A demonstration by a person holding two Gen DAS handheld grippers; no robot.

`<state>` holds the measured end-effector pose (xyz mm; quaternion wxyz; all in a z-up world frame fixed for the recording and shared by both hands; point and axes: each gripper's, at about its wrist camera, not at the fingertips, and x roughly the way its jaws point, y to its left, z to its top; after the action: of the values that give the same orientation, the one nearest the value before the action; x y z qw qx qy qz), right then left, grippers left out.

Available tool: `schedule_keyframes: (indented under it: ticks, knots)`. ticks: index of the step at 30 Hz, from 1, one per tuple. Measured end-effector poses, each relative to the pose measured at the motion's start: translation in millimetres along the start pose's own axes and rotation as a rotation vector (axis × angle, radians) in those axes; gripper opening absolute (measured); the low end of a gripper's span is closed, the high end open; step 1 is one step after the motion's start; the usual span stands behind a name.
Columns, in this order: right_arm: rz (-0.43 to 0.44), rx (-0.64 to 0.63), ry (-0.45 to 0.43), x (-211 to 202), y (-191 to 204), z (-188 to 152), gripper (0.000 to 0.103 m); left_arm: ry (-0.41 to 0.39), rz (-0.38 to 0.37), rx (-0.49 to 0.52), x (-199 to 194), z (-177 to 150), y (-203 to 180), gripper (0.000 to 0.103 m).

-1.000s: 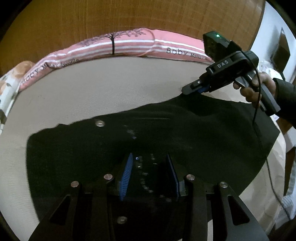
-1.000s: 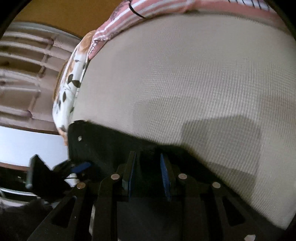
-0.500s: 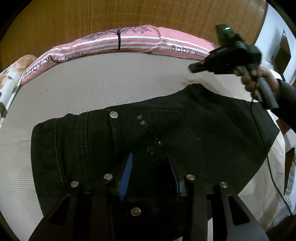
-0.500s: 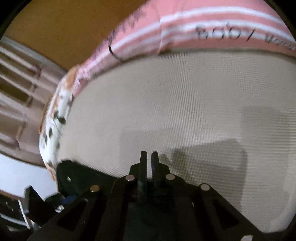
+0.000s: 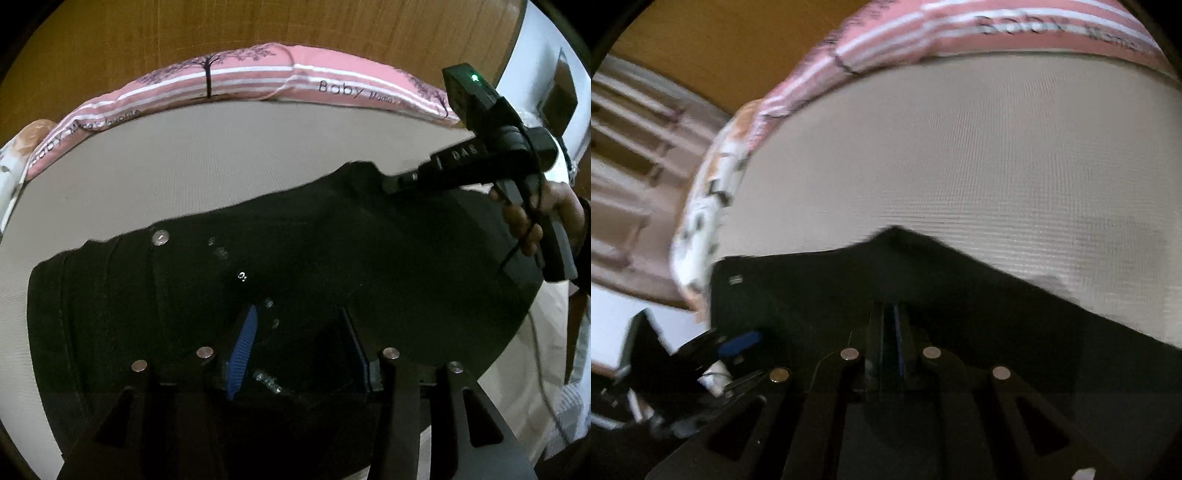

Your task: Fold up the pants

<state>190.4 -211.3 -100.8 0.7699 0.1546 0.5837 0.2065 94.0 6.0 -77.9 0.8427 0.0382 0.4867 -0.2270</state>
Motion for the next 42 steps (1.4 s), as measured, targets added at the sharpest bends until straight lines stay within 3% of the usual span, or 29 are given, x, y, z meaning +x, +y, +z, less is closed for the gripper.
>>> schedule_keyframes:
  ticks: [1, 5, 8, 11, 14, 17, 23, 26, 31, 33, 36, 38, 42]
  knots:
    - [-0.039, 0.003, -0.032, 3.3, -3.0, 0.9, 0.004, -0.004, -0.003, 0.002, -0.7, -1.9, 1.3, 0.048]
    - [-0.031, 0.068, -0.075, 9.3, -14.8, 8.9, 0.004, -0.002, 0.053, 0.027, -1.6, -5.3, -1.1, 0.048]
    - [-0.042, 0.058, -0.094, 6.4, -10.7, 8.1, 0.006, -0.002, 0.032, 0.008, -5.5, 0.9, -6.1, 0.049]
    - [-0.056, 0.058, -0.144, -11.5, -8.1, 1.6, 0.013, -0.03, 0.021, 0.028, -5.5, 15.6, -22.4, 0.053]
    - [-0.077, 0.039, -0.196, -34.2, -3.3, -15.7, 0.029, -0.045, -0.007, 0.084, 4.0, 33.5, -49.1, 0.054]
    - [-0.076, 0.065, -0.215, -48.8, -12.5, -36.4, 0.031, -0.05, -0.041, 0.109, 16.4, 49.3, -71.9, 0.054]
    - [-0.063, 0.186, -0.248, -76.6, -63.7, -81.7, 0.031, -0.033, -0.138, 0.121, 43.6, 73.4, -109.7, 0.054]
    - [-0.08, 0.245, -0.267, -87.8, -89.4, -98.6, 0.031, -0.01, -0.112, 0.134, 65.0, 82.9, -116.9, 0.054]
    - [-0.122, 0.363, -0.341, -119.7, -139.6, -124.8, 0.028, 0.02, -0.053, 0.091, 90.7, 92.8, -94.1, 0.054]
    - [-0.116, 0.41, -0.374, -136.4, -161.5, -136.2, 0.023, 0.023, -0.06, 0.093, 91.0, 92.8, -92.9, 0.054]
    - [-0.167, 0.486, -0.427, -165.2, -193.5, -154.8, 0.026, 0.031, -0.026, 0.108, 89.8, 93.5, -98.5, 0.054]
    - [-0.148, 0.549, -0.468, -186.4, -209.3, -169.4, 0.029, 0.027, 0.003, 0.126, 83.2, 89.3, -105.1, 0.054]
    - [-0.157, 0.619, -0.555, -234.3, -224.3, -209.7, 0.029, 0.028, -0.021, 0.155, 69.7, 78.8, -117.0, 0.054]
